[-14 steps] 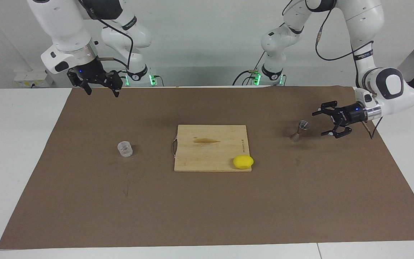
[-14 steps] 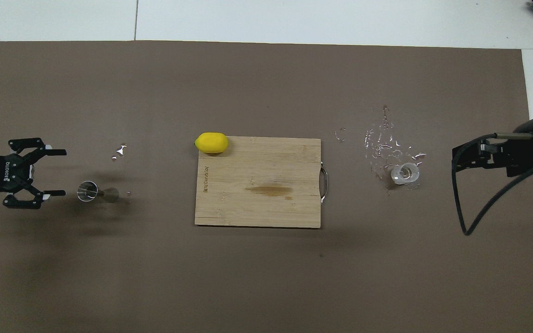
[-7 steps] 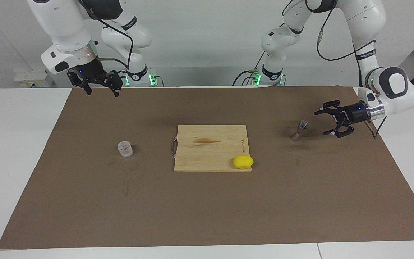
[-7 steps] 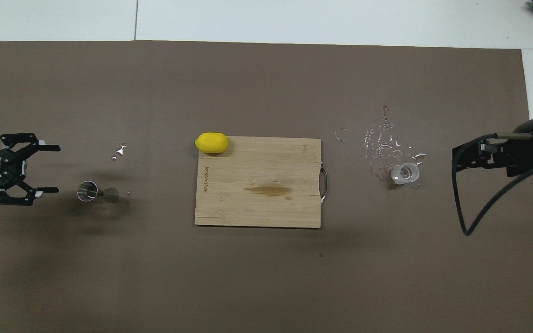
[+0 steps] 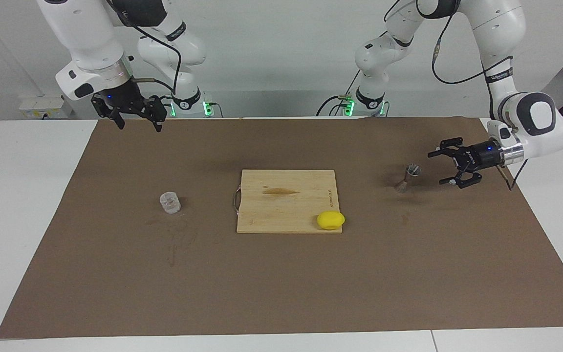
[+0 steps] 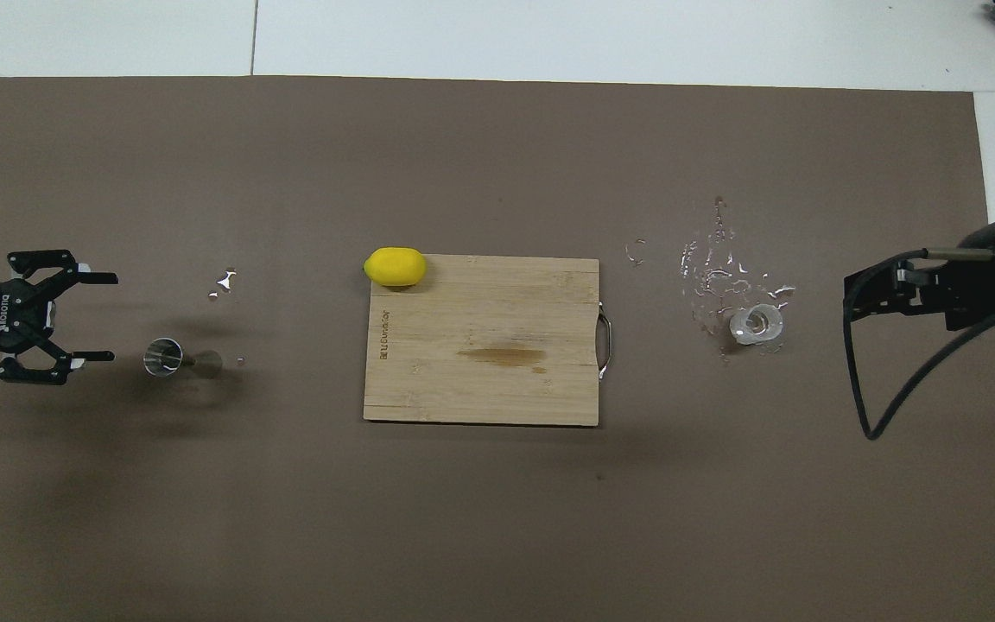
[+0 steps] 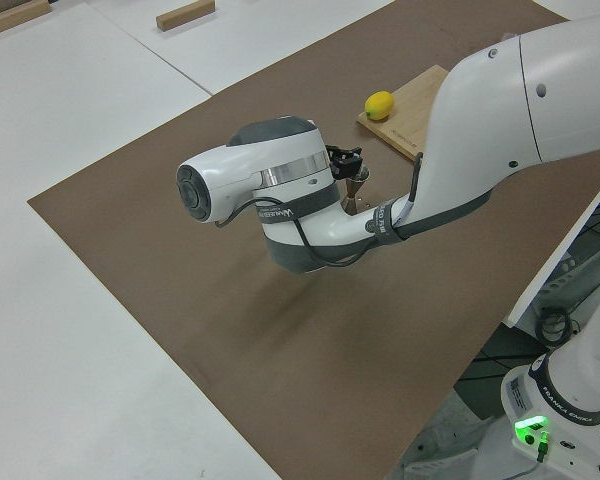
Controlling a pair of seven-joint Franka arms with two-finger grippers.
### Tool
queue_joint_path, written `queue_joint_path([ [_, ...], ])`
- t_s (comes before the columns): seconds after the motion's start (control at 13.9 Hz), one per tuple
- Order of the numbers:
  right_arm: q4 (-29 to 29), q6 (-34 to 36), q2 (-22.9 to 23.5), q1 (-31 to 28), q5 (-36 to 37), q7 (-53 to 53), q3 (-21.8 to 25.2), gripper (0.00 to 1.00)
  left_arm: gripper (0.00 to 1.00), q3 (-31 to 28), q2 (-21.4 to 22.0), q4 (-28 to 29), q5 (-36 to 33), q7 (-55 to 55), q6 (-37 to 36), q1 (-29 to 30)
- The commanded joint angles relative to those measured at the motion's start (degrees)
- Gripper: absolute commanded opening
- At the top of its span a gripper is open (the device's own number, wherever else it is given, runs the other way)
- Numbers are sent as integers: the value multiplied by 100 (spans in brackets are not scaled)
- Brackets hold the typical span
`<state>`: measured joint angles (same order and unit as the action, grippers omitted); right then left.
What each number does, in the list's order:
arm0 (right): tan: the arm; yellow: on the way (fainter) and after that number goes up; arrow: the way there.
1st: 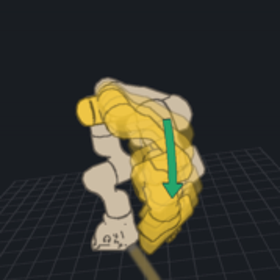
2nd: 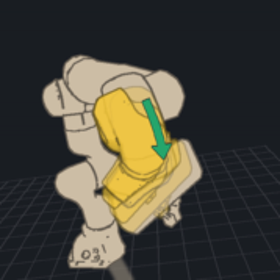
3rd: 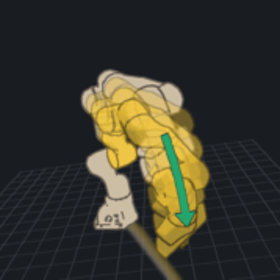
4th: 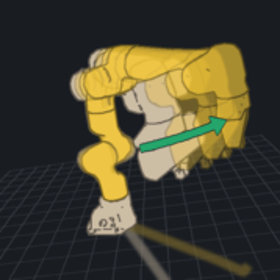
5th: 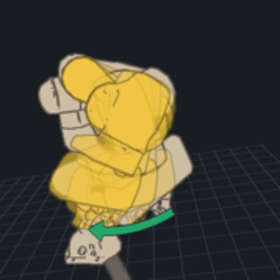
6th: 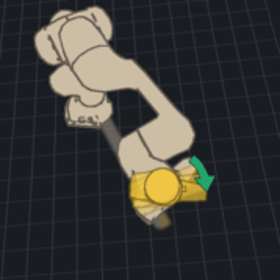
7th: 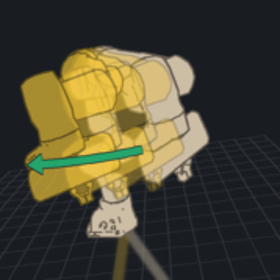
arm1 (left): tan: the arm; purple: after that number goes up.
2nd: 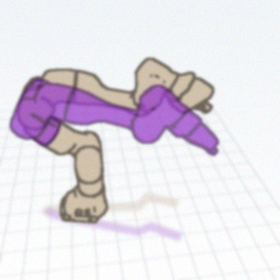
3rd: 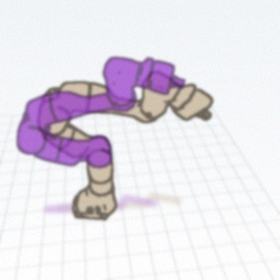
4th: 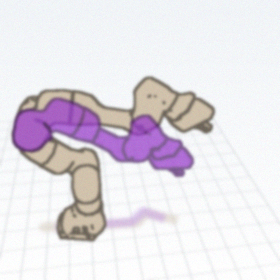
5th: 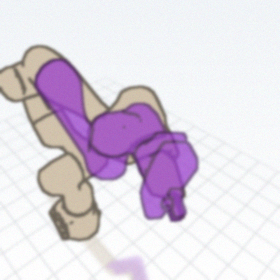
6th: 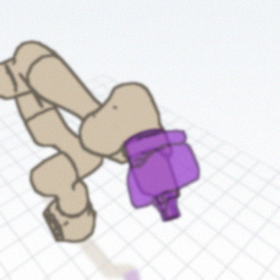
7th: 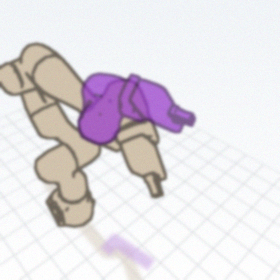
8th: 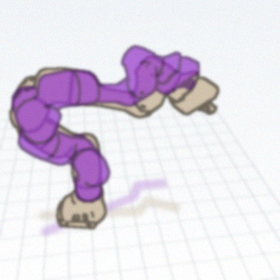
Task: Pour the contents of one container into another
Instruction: 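Open the left gripper and lower it around the metal cup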
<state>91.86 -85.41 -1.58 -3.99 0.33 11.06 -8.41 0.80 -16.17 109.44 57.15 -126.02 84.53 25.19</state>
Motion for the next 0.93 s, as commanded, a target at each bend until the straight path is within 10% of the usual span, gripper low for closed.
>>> queue_joint_path([
  [0.0,16,42,-53,-66,37,63,-47,100,100,-18,-97,-108,-107,-98,-59,-66],
  [0.86,16,42,-53,-66,28,63,-47,100,100,-18,-106,-152,-512,-54,319,-190],
])
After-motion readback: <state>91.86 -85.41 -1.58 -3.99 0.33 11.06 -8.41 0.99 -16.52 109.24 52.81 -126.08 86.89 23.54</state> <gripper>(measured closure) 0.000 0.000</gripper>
